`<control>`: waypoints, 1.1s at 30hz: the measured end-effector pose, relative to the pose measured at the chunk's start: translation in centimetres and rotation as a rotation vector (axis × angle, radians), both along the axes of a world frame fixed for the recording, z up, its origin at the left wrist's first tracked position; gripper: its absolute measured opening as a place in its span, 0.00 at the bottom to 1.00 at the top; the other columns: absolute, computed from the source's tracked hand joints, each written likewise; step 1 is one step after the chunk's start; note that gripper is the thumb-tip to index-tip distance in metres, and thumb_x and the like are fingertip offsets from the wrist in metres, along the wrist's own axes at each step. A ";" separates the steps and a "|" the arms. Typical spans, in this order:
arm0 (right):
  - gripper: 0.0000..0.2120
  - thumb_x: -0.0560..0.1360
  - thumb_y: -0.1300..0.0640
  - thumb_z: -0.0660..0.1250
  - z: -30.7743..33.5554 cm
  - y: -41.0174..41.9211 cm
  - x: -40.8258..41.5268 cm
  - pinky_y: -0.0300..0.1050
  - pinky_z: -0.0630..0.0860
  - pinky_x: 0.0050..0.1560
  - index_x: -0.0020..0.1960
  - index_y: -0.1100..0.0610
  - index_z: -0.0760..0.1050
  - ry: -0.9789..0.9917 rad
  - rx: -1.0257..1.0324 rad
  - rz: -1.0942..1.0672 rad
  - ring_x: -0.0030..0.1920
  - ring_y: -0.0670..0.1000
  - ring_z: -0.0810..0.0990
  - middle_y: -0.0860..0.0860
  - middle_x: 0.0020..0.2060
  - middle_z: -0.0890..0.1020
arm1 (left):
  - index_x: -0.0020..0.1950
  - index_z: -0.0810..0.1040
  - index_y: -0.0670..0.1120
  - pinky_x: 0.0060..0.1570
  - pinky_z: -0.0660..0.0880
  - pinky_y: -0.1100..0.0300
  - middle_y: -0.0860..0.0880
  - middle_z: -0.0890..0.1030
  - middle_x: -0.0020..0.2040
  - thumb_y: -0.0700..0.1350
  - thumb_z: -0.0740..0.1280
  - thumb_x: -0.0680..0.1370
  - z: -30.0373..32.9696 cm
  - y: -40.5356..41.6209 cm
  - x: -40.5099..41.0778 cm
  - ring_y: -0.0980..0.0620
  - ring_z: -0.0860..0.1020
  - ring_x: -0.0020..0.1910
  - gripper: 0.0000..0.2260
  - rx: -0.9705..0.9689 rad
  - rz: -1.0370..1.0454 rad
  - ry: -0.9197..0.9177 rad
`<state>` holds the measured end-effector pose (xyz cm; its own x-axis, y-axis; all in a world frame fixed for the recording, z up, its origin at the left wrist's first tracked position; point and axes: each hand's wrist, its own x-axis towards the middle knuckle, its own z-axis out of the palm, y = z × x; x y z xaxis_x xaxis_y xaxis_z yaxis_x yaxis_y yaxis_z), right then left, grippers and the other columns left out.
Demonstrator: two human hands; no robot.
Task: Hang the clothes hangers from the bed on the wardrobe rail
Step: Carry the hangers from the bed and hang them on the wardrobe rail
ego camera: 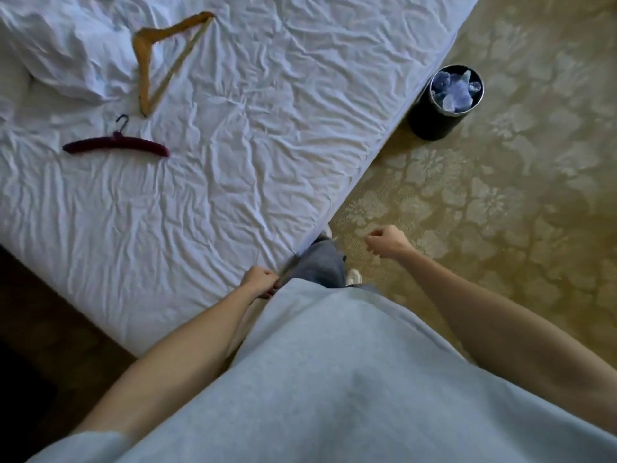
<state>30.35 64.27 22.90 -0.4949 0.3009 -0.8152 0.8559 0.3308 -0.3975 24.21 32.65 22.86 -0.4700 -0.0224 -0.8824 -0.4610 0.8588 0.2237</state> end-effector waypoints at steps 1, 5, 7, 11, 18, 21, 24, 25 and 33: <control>0.13 0.77 0.58 0.64 -0.3 0.4 -2.0 0.49 0.80 0.42 0.52 0.66 0.82 -0.001 -0.005 0.026 0.38 0.52 0.79 0.58 0.41 0.84 | 0.33 0.78 0.43 0.23 0.71 0.65 0.47 0.78 0.29 0.43 0.66 0.79 -0.4 0.5 -0.9 0.54 0.75 0.23 0.14 -0.010 -0.005 -0.019; 0.11 0.78 0.57 0.64 -0.8 3.3 -9.0 0.43 0.78 0.38 0.53 0.62 0.82 -0.033 0.001 0.062 0.38 0.51 0.80 0.56 0.44 0.85 | 0.33 0.76 0.44 0.25 0.70 0.64 0.47 0.77 0.32 0.43 0.66 0.80 -2.3 2.9 -5.8 0.52 0.74 0.28 0.15 -0.021 0.030 -0.067; 0.11 0.80 0.56 0.64 -0.9 5.5 -11.0 0.42 0.78 0.38 0.53 0.60 0.82 -0.087 0.017 0.055 0.40 0.51 0.80 0.56 0.45 0.85 | 0.36 0.79 0.43 0.29 0.75 0.62 0.47 0.80 0.34 0.43 0.66 0.79 -2.8 4.7 -8.8 0.51 0.76 0.29 0.12 0.001 0.046 -0.100; 0.11 0.79 0.57 0.64 -1.2 10.6 -13.8 0.42 0.78 0.37 0.53 0.63 0.82 -0.242 0.064 0.069 0.40 0.53 0.81 0.56 0.43 0.85 | 0.46 0.84 0.38 0.35 0.81 0.59 0.44 0.86 0.42 0.41 0.65 0.78 -3.1 9.2 -15.8 0.49 0.82 0.34 0.10 0.078 0.139 -0.072; 0.09 0.79 0.58 0.66 -1.2 15.8 -22.2 0.50 0.81 0.46 0.52 0.62 0.81 -0.273 0.126 0.136 0.40 0.55 0.81 0.59 0.44 0.85 | 0.46 0.82 0.43 0.43 0.83 0.58 0.46 0.85 0.44 0.43 0.64 0.80 -1.0 15.9 -28.6 0.50 0.84 0.42 0.08 0.227 0.239 0.034; 0.09 0.79 0.58 0.65 -1.5 14.9 -29.1 0.50 0.81 0.46 0.49 0.62 0.82 -0.208 0.095 0.252 0.40 0.54 0.81 0.57 0.42 0.85 | 0.49 0.82 0.43 0.41 0.83 0.59 0.47 0.86 0.43 0.43 0.64 0.80 -0.4 16.8 -32.9 0.52 0.84 0.38 0.08 0.235 0.341 0.102; 0.07 0.78 0.58 0.65 -2.0 12.1 -37.2 0.49 0.81 0.45 0.48 0.59 0.81 -0.126 0.013 0.395 0.39 0.52 0.81 0.54 0.40 0.85 | 0.50 0.82 0.42 0.32 0.79 0.64 0.47 0.85 0.42 0.42 0.64 0.79 -0.5 16.6 -36.3 0.53 0.83 0.35 0.08 0.215 0.465 0.166; 0.07 0.78 0.57 0.65 -2.3 10.9 -40.0 0.49 0.81 0.45 0.49 0.58 0.81 -0.095 -0.012 0.448 0.39 0.52 0.82 0.53 0.40 0.85 | 0.48 0.82 0.43 0.33 0.79 0.64 0.47 0.85 0.42 0.42 0.64 0.79 -0.3 16.4 -37.4 0.53 0.83 0.35 0.07 0.208 0.510 0.180; 0.06 0.76 0.58 0.66 -2.2 -1.4 -57.9 0.46 0.80 0.46 0.47 0.54 0.82 0.154 -0.127 0.745 0.37 0.48 0.82 0.49 0.36 0.85 | 0.47 0.81 0.46 0.43 0.83 0.52 0.43 0.86 0.42 0.39 0.64 0.75 -1.2 10.8 -44.1 0.47 0.85 0.38 0.07 0.110 0.929 0.297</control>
<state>-27.60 62.86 20.68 -0.6405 -0.2477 -0.7269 0.3571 0.7420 -0.5674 -19.88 43.48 21.69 -0.5100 -0.4206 -0.7503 -0.8548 0.1501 0.4968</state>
